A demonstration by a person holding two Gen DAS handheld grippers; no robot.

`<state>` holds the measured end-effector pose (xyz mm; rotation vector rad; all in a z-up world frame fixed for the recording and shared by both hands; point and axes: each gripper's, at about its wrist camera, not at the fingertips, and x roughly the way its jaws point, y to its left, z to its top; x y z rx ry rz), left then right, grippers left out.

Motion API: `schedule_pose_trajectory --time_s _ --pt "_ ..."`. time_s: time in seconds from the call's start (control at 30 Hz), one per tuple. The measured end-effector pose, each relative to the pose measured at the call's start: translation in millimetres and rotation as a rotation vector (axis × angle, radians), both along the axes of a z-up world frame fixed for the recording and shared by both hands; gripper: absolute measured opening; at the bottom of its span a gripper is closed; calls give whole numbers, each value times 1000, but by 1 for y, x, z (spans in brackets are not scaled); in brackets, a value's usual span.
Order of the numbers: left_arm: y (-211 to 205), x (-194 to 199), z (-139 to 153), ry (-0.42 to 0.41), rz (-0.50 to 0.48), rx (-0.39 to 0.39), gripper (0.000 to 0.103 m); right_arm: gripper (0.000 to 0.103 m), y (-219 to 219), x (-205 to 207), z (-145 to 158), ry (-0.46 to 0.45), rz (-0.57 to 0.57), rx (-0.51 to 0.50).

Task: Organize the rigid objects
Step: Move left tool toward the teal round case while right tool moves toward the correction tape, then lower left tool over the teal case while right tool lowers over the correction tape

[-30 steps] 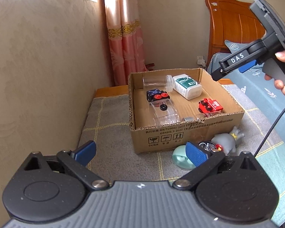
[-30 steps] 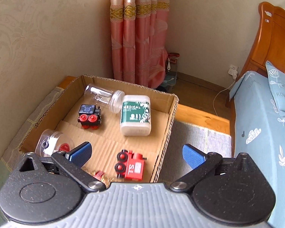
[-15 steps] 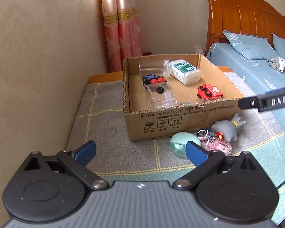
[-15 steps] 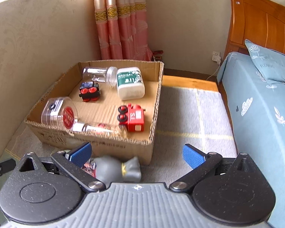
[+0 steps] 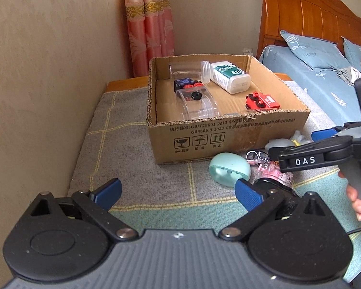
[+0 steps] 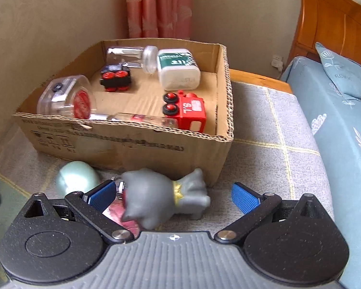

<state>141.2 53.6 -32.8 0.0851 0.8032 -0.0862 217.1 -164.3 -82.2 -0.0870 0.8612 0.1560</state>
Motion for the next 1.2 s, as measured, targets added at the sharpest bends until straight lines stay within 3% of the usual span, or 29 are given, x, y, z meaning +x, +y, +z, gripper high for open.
schedule_pose_trajectory --time_s 0.23,0.57,0.7,0.8,1.2 --pt "-3 6 -3 8 -13 6 100 103 -27 -3 -5 47 -6 92" --pt "-16 24 -13 23 -60 27 100 103 -46 -31 -3 25 21 25" --pt "-22 40 -20 33 -79 -7 100 103 -52 -37 -8 42 33 21" --pt "-30 51 -27 41 -93 -10 100 103 -50 -40 -19 74 45 -36" --pt "-50 76 -55 98 -103 -25 100 103 -57 -47 -25 50 42 -16"
